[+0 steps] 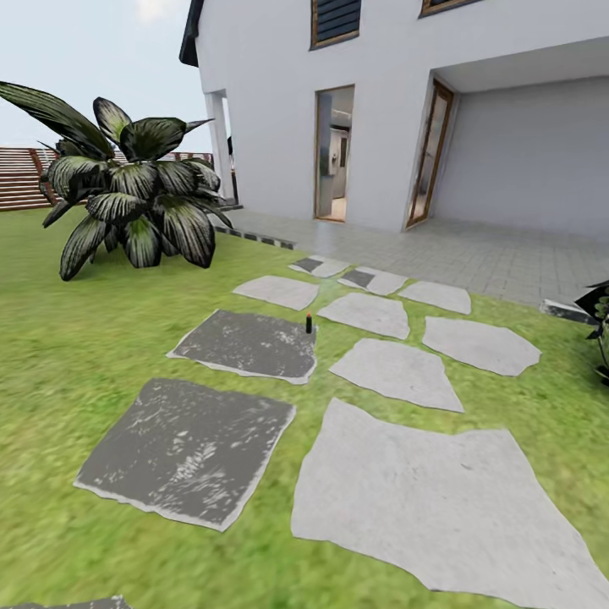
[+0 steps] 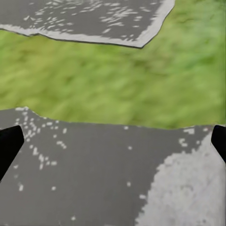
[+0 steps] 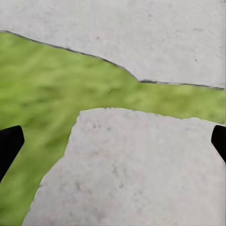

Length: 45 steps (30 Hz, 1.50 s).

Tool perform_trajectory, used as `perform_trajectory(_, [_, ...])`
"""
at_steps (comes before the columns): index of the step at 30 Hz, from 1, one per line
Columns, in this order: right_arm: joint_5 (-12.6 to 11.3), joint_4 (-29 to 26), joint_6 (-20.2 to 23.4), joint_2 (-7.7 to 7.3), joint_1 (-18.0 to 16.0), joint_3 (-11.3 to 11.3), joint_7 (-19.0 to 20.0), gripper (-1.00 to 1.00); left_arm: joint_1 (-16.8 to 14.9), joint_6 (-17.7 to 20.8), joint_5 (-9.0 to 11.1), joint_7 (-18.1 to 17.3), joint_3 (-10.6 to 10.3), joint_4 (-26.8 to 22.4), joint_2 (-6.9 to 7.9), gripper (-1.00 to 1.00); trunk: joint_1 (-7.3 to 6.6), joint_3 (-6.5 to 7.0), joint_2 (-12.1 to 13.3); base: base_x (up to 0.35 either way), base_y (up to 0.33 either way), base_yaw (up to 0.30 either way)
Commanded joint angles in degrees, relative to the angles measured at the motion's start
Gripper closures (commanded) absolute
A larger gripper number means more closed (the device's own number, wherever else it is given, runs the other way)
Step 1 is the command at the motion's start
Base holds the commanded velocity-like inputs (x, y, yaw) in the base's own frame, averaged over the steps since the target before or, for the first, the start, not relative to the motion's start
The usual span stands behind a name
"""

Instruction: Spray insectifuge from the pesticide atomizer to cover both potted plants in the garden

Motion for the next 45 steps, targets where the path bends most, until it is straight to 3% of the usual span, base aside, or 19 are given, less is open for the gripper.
perform_trajectory(1, [0.0,0.0,-0.2,0.02,0.0,0.0,0.0,-1.0,0.0,-0.2,0.0,0.1,0.0,0.0,0.0,-1.0,0.02,-0.05,0.0,0.333,-0.086,0.0])
perform_trajectory(45, [0.1,0.1,-0.2,0.21,-0.1,0.0,-0.1,-1.0,0.0,-0.1,0.0,0.1,0.0,0.0,0.0,-1.0,0.02,-0.05,0.0,0.334,-0.06,0.0])
